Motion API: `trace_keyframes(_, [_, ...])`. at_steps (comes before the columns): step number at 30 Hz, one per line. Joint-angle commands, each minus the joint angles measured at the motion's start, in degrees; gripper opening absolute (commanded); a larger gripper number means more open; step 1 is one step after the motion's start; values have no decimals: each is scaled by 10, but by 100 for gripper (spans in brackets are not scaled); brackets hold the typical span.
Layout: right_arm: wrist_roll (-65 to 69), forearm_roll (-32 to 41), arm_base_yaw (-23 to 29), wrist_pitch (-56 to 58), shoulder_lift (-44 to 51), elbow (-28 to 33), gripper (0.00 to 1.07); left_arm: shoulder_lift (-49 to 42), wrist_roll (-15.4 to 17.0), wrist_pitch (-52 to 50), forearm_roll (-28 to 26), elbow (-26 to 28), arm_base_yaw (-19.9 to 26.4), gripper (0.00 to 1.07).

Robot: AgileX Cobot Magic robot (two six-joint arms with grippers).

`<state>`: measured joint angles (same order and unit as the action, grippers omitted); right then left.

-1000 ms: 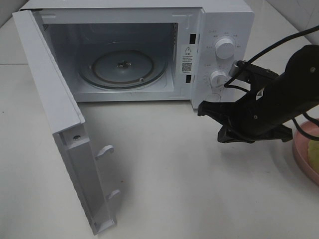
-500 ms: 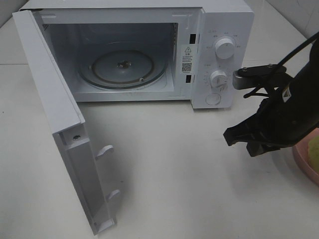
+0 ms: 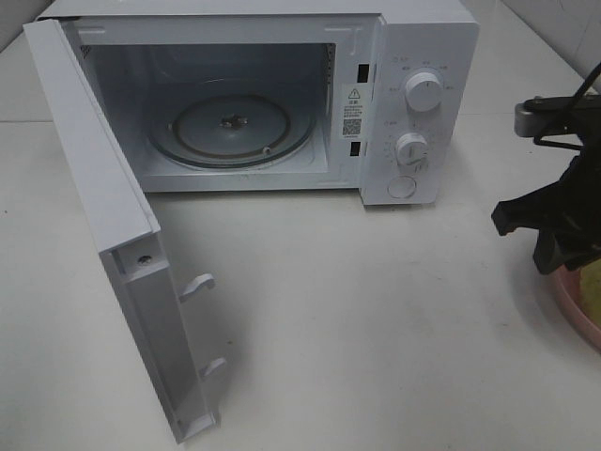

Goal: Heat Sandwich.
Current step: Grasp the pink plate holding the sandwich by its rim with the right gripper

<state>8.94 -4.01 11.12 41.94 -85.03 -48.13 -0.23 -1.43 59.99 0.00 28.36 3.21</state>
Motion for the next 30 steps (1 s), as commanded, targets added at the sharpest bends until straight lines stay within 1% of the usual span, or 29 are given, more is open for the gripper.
trace_keyframes(1, [-9, -3, -19, 7, 6, -7, 42, -17, 0, -6, -4, -1, 1, 98])
trace_keyframes(3, [-9, -3, -34, 0, 6, -7, 54, -17, 0, -6, -4, -1, 1, 98])
trace_keyframes(4, [-9, -6, -45, -8, 6, -7, 69, -17, 0, -6, -4, -1, 1, 98])
trace_keyframes(5, [-9, -6, -45, -8, 6, -7, 69, -17, 0, -6, -4, -1, 1, 98])
trace_keyframes(8, [-9, -18, -50, -20, 6, -7, 88, -17, 0, -6, -4, -1, 1, 98])
trace_keyframes(9, [-11, -27, -50, -30, 3, -7, 98, -17, 0, -6, -4, -1, 1, 98])
trace_keyframes(12, [-11, -27, -50, -41, 1, -7, 101, -17, 0, -6, -4, -1, 1, 98])
trace_keyframes(22, [17, -36, -50, -61, -56, -7, 97, -17, 0, -6, -4, -1, 1, 98])
trace_keyframes(27, [43, -61, -50, -85, -92, -7, 96, -17, 0, -6, -4, -1, 1, 98])
trace_keyframes(30, [43, -58, -58, -95, -101, -7, 96, -17, 0, -6, -4, -1, 1, 98])
